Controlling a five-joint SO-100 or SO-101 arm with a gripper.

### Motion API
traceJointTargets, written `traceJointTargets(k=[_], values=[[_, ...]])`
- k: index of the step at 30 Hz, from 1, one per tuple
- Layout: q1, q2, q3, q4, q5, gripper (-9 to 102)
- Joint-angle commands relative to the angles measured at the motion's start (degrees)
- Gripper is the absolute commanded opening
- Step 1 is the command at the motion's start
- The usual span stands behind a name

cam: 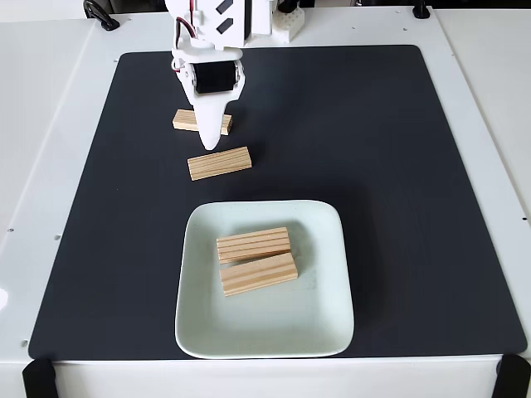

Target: Pick up the wooden block and place them on the plate.

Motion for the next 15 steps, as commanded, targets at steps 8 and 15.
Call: traceJointTargets(k=[8, 15], values=[[0.44, 3.34, 1.23, 0.62, 0.18, 7], [0.79, 3.34, 1.49, 3.34, -0.53, 26]])
